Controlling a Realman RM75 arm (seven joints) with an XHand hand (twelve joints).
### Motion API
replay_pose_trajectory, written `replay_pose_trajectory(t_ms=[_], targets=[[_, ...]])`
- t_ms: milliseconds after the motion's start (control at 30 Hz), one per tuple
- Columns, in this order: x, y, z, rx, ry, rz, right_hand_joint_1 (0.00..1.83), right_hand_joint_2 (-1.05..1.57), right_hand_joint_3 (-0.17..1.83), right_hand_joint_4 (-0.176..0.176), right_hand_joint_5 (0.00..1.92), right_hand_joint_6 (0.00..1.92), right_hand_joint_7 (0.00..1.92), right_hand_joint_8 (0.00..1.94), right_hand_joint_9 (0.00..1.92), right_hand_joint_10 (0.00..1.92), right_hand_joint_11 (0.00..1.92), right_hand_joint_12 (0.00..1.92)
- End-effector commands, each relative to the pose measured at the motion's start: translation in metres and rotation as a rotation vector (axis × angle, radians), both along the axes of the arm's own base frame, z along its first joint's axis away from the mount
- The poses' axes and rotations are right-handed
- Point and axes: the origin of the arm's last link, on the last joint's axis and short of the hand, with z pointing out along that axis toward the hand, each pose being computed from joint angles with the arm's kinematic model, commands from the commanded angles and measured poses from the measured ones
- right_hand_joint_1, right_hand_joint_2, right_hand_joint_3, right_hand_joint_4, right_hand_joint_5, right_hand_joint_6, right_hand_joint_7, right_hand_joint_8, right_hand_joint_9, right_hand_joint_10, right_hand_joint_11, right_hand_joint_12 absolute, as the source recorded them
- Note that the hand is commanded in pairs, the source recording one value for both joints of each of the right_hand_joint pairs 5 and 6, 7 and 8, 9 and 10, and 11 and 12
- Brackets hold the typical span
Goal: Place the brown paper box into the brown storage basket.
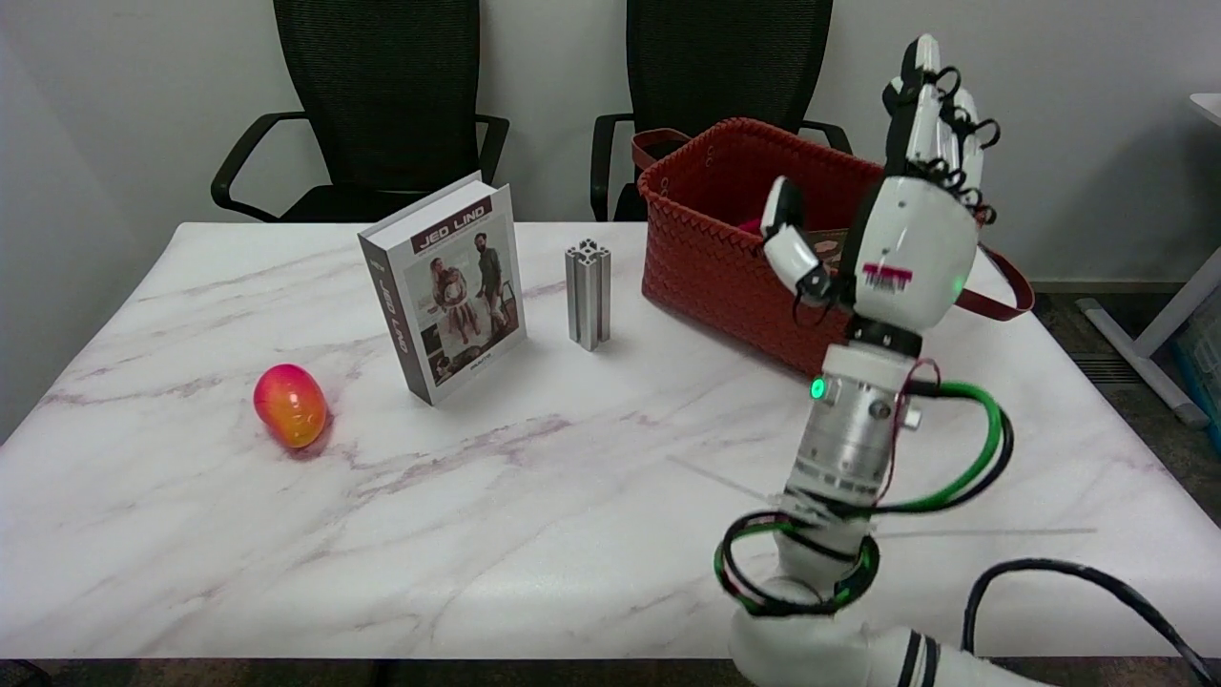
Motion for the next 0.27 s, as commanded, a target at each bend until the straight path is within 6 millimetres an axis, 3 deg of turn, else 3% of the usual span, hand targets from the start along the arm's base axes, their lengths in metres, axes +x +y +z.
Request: replay_pose_trajectory(t_ms=[33,267], targets=[[-0.049,0.075,-0.057,0.002,0.11,-0.017,1.2,0.74,0.71,0.0,0.15,0.15,0.39,0.39,0.38,0.38,0.26,0.26],[-0.06,0.087,-0.069,0.025,0.104,-0.071,1.19,0.81,0.73,0.0,0.19,0.19,0.39,0.39,0.39,0.39,0.28,0.28]])
